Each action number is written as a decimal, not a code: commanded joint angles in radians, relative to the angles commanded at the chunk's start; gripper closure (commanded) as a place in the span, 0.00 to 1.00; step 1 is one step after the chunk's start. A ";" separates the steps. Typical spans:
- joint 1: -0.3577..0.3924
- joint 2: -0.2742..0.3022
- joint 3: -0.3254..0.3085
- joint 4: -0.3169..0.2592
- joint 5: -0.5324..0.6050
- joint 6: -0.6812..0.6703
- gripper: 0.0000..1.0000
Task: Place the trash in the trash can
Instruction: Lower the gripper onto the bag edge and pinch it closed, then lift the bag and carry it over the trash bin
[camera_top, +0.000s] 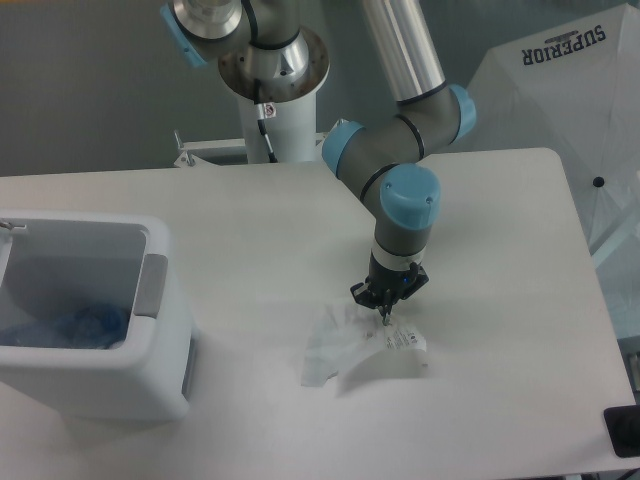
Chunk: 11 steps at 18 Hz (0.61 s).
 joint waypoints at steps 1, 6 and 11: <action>0.002 0.024 0.014 -0.002 -0.008 0.000 1.00; 0.006 0.159 0.126 0.005 -0.113 0.002 1.00; -0.024 0.235 0.276 0.017 -0.112 0.014 1.00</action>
